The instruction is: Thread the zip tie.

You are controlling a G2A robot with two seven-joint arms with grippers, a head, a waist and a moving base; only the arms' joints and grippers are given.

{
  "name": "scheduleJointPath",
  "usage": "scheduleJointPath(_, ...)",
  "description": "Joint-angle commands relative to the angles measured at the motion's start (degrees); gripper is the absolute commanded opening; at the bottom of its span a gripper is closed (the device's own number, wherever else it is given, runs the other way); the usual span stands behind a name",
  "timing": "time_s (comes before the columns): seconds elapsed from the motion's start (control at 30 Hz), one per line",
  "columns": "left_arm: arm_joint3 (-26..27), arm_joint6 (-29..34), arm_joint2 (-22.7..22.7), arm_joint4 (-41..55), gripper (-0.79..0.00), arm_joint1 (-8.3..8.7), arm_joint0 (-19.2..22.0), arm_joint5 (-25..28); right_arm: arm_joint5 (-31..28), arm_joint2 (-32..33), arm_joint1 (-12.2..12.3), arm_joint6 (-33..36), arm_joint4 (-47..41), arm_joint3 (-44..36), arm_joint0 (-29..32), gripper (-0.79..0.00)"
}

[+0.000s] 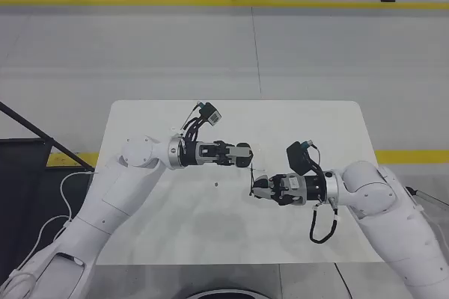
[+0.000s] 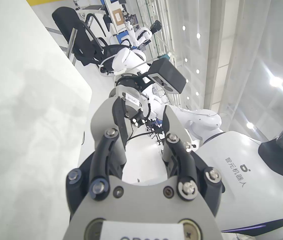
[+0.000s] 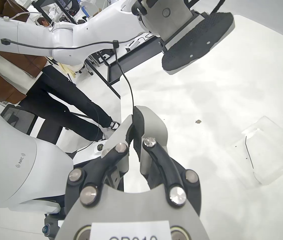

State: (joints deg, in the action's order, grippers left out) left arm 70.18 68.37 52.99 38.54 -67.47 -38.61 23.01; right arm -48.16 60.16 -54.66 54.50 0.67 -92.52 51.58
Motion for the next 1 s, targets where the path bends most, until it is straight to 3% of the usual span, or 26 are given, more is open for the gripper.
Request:
scheduleJointPath(0.0, -0.5, 0.4, -0.2, 0.1, -0.446, -0.21, 0.3, 0.1, 0.2, -0.4, 0.0, 0.2, -0.2, 0.3, -0.5, -0.785)
scheduleJointPath(0.27, -1.3, 2.4, -0.7, 0.9, -0.468, -0.88, 0.9, 0.0, 1.0, -1.6, -0.2, 0.3, -0.2, 1.7, -1.8, -0.785)
scheduleJointPath(0.57, -2.0, 3.0, -0.6, 0.4, -0.570, -1.30, 1.0, -0.1, 1.3, -2.2, -0.2, -0.3, -0.1, 2.5, -2.4, -0.785)
scheduleJointPath(0.87, -2.0, 3.1, 0.2, 0.0, -0.579, -1.51, 0.6, -0.1, 1.5, -2.3, -0.1, -0.9, 0.0, 3.0, -2.5, -0.785)
scheduleJointPath(0.97, -2.0, 3.2, 0.4, -0.2, -0.674, -1.57, 0.4, 0.0, 1.5, -2.4, -0.1, -0.9, -0.1, 3.0, -2.5, -0.785)
